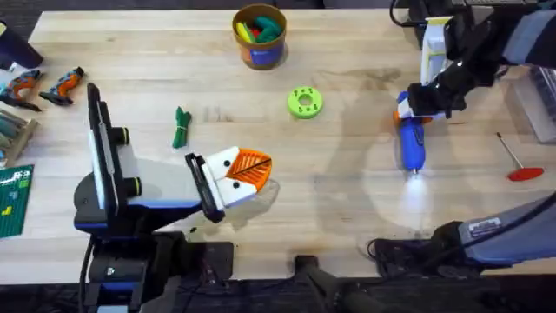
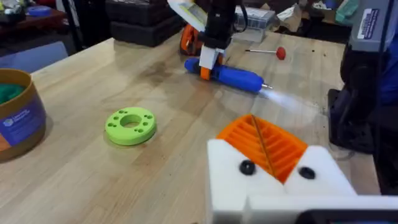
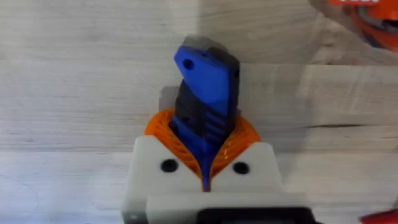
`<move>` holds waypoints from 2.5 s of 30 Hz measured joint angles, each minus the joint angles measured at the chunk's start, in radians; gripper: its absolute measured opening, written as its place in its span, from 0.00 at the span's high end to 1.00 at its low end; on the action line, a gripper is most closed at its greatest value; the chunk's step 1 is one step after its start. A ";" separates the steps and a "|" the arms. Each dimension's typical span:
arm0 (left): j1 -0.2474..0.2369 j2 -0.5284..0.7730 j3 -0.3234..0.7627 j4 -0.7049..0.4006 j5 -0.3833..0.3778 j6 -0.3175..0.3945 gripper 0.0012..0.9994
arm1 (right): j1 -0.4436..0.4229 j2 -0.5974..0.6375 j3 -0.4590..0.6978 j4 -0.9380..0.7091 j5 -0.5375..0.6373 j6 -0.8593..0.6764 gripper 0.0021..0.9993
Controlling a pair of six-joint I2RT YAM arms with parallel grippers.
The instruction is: Pick up the gripper from the table and insert it into the empty holder that is missing its gripper. Then pick up a screw, insert it into the mounting hole, and use the screwdriver to tighten it. Finally, clean up the table by picking up the vegetable and placing it into the bucket.
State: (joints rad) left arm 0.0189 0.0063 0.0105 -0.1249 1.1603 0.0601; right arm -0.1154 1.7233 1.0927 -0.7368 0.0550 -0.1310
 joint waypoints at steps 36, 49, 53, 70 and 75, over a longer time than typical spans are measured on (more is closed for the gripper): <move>0.000 0.000 0.000 0.000 0.000 0.000 1.00 | 0.427 -0.401 0.405 0.247 -0.102 0.041 0.98; 0.000 0.000 0.000 0.000 0.000 0.000 1.00 | 0.473 -0.466 0.367 0.509 -0.414 0.138 0.98; 0.000 0.000 0.000 0.000 0.000 0.000 1.00 | 0.463 -0.474 0.238 0.737 -0.534 0.184 0.98; 0.000 0.000 0.000 0.000 0.000 0.000 1.00 | 0.481 -0.469 -0.371 1.799 -0.859 0.600 0.98; 0.000 0.000 0.000 0.000 0.000 0.000 1.00 | 0.565 -0.413 -0.381 1.940 -0.869 0.653 0.98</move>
State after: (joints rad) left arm 0.0189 0.0063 0.0105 -0.1247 1.1603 0.0605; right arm 0.4494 1.3103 0.7113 1.2029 -0.8139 0.5224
